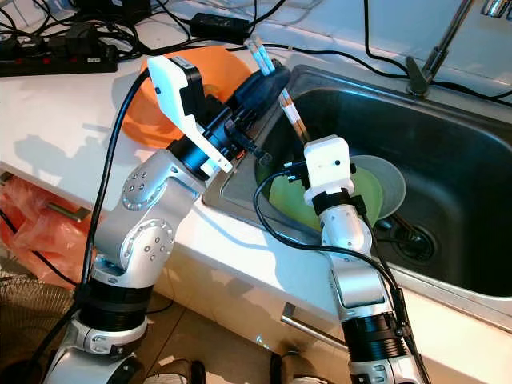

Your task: Kitchen organization

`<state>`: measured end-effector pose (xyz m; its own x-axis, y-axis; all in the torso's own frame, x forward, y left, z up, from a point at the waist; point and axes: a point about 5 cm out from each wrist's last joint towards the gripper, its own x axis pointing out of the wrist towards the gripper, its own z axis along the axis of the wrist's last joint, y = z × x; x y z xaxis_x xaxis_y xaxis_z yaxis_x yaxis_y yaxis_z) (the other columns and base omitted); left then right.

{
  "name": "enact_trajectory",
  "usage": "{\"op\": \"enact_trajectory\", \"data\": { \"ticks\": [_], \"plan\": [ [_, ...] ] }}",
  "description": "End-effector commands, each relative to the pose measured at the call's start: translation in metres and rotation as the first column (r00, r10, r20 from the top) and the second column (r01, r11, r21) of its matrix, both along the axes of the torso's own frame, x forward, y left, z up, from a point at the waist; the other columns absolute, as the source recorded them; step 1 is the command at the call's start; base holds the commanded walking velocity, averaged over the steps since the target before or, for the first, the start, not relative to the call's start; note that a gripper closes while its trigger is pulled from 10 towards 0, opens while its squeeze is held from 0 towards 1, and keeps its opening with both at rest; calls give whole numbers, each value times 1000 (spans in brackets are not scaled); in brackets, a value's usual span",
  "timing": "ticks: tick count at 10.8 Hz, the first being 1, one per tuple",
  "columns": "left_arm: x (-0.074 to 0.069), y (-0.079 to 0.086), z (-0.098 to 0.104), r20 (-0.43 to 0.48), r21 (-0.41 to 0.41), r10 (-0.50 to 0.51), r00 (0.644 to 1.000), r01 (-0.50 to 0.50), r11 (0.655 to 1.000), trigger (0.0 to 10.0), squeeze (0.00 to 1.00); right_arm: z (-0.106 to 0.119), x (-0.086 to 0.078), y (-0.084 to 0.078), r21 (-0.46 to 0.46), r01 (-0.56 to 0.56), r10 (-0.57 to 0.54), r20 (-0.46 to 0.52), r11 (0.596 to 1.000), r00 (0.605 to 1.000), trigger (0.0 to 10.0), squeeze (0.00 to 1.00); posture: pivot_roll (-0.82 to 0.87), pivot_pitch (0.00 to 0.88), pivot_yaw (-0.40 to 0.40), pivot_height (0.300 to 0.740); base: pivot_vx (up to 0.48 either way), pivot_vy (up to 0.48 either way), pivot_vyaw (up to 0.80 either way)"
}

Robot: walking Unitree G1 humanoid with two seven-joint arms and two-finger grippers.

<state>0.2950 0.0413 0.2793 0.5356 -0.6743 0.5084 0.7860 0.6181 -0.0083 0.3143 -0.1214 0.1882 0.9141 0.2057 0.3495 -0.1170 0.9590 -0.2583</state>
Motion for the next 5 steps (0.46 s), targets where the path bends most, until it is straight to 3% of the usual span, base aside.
{"op": "enact_trajectory", "data": {
  "ticks": [1, 5],
  "plan": [
    [1, 0, -1, 9, 20, 30, 999, -30, 999, 10000, 0, 2, 2, -4, 9, 24, -24, -2, 1000, 1000, 10000, 0, 40, 143, -12, 740, 0, 0, 0],
    [4, 2, -2, 25, 37, 87, 996, -88, 995, 10000, 0, 2, 2, -4, 11, 21, -21, -3, 1000, 1000, 10000, 0, 41, 145, -12, 740, 0, 0, 0]
  ]
}}
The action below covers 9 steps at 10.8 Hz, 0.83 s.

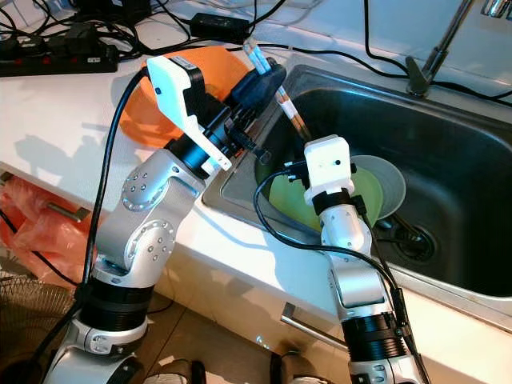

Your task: Kitchen organization

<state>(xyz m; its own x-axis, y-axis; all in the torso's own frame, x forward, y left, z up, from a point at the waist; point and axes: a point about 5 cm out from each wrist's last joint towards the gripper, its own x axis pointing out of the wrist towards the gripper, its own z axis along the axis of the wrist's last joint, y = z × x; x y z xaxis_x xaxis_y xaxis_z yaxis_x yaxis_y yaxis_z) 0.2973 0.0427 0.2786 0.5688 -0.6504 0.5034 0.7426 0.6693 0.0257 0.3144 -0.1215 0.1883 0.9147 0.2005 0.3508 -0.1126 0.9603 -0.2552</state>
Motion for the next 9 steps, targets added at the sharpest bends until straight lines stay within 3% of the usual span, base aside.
{"op": "enact_trajectory", "data": {
  "ticks": [1, 2, 3, 9],
  "plan": [
    [2, 1, -1, 6, 14, 31, 999, -31, 999, 10000, 0, 2, 1, -4, 7, 15, -15, -3, 1000, 1000, 10000, 0, 41, 145, -12, 740, 0, 0, 0],
    [3, 1, -1, 7, 13, 33, 999, -33, 999, 10000, 0, 2, 1, -4, 7, 14, -14, -3, 1000, 1000, 10000, 0, 41, 145, -12, 740, 0, 0, 0],
    [3, 1, -2, 4, 12, 30, 1000, -30, 999, 10000, 0, 2, 1, -3, 5, 11, -11, -2, 1000, 1000, 118, 0, 41, 145, -12, 740, 0, 0, 0],
    [4, 1, -4, -8, 11, 30, 1000, -30, 999, 10000, 0, 2, 1, -2, 13, 1, -1, 1, 1000, 1000, 0, 0, 40, 141, -12, 740, 0, 0, 0]
  ]
}}
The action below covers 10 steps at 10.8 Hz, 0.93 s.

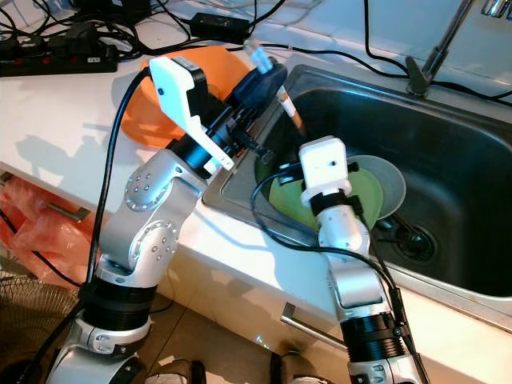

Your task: Kitchen organization

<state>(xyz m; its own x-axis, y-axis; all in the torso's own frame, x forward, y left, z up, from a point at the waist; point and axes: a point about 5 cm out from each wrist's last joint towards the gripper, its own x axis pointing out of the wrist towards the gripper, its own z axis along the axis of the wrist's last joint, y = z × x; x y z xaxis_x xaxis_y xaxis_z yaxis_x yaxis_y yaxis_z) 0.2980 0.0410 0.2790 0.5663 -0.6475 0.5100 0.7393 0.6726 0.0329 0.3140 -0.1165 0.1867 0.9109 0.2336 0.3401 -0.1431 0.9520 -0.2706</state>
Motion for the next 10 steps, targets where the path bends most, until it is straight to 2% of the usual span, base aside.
{"op": "enact_trajectory", "data": {
  "ticks": [1, 3, 4, 10],
  "plan": [
    [4, 3, -5, -21, 15, 27, 999, -27, 1000, 10000, 0, 4, 2, -8, 29, 32, -32, 8, 999, 999, 0, 0, 40, 141, -12, 740, 0, 0, 0],
    [5, 1, -9, -29, 45, 32, 999, -31, 999, 10000, 0, 3, 2, -8, 31, 33, -33, 6, 999, 999, 0, 0, 41, 143, -12, 740, 0, 0, 0],
    [5, 1, -11, -39, 46, 27, 999, -25, 999, 10000, 1000, 3, 2, -8, 32, 34, -34, 5, 999, 999, 0, 0, 41, 143, -12, 740, 0, 0, 0],
    [5, 0, -14, -52, 73, 24, 998, -20, 997, 10000, 1000, 2, 5, -15, 41, 71, -70, -8, 997, 997, 0, 0, 41, 144, -15, 740, 0, 0, 0]
  ]
}}
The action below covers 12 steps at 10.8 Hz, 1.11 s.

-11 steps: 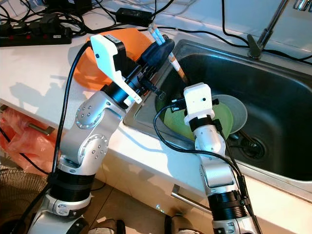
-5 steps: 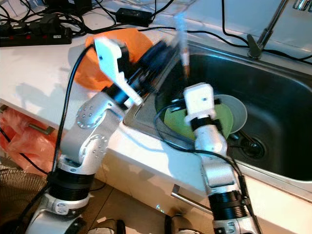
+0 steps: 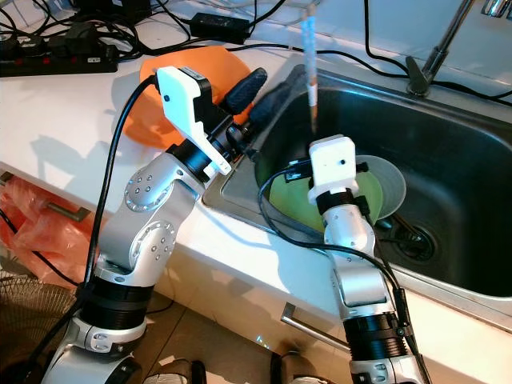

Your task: Kitchen organization

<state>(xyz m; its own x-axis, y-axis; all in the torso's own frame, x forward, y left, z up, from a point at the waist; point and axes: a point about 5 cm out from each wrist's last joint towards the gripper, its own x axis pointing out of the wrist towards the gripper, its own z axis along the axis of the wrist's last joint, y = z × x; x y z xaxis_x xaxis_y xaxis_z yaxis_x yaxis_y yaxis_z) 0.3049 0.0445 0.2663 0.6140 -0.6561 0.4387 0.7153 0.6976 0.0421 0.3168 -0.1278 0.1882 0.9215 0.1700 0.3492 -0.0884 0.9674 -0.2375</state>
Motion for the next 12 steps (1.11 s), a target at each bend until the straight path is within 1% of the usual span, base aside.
{"op": "enact_trajectory", "data": {
  "ticks": [1, 3, 4, 5, 6, 7, 8, 9, 10, 11, 12],
  "plan": [
    [-1, -3, -4, -10, 28, 3, 1000, -2, 1000, 10000, 0, 0, 4, -8, 8, 36, -35, -19, 999, 999, 0, 0, 42, 144, -17, 740, 0, 0, 0],
    [0, 1, -16, -50, 76, 22, 999, -18, 997, 10000, 0, -3, 9, -18, 8, 88, -87, -50, 996, 995, 0, 0, 42, 144, -17, 740, 0, 0, 0],
    [0, 3, -19, -58, 92, 31, 998, -26, 995, 10000, 0, -4, 10, -20, 13, 99, -98, -53, 995, 994, 0, 0, 42, 144, -17, 740, 0, 0, 0],
    [3, 5, -28, -87, 150, 61, 994, -48, 988, 10000, 0, -5, 14, -24, 1, 120, -119, -64, 993, 991, 0, 0, 50, 144, -23, 740, 0, 0, 0],
    [5, 8, -38, -127, 212, 78, 989, -50, 976, 10000, 0, -7, 18, -27, -7, 135, -135, -74, 991, 988, 0, 0, 50, 144, -23, 740, 0, 0, 0],
    [3, 9, -45, -152, 247, 72, 986, -33, 969, 10000, 0, -8, 20, -29, -11, 146, -146, -83, 989, 986, 0, 0, 50, 144, -25, 740, 0, 0, 0],
    [0, 10, -54, -186, 296, 52, 981, 5, 955, 10000, 0, -9, 24, -32, -13, 158, -158, -93, 987, 983, 0, 0, 50, 144, -25, 740, 0, 0, 0],
    [-1, 11, -59, -201, 334, 40, 979, 30, 942, 10000, 0, -9, 27, -34, -13, 164, -165, -96, 986, 982, 0, 0, 56, 140, -28, 740, 0, 0, 0],
    [-3, 15, -62, -225, 361, 23, 974, 61, 931, 10000, 0, -11, 29, -36, -14, 170, -170, -104, 985, 980, 0, 0, 56, 140, -28, 740, 0, 0, 0],
    [-4, 21, -67, -236, 404, 20, 972, 79, 911, 10000, 0, -11, 32, -38, -21, 172, -174, -105, 985, 979, 0, 0, 56, 133, -27, 740, 0, 0, 0],
    [-5, 25, -68, -243, 420, 19, 970, 88, 903, 10000, 0, -11, 35, -40, -25, 177, -179, -106, 984, 978, 0, 0, 59, 126, -28, 740, 0, 0, 0]
  ]
}}
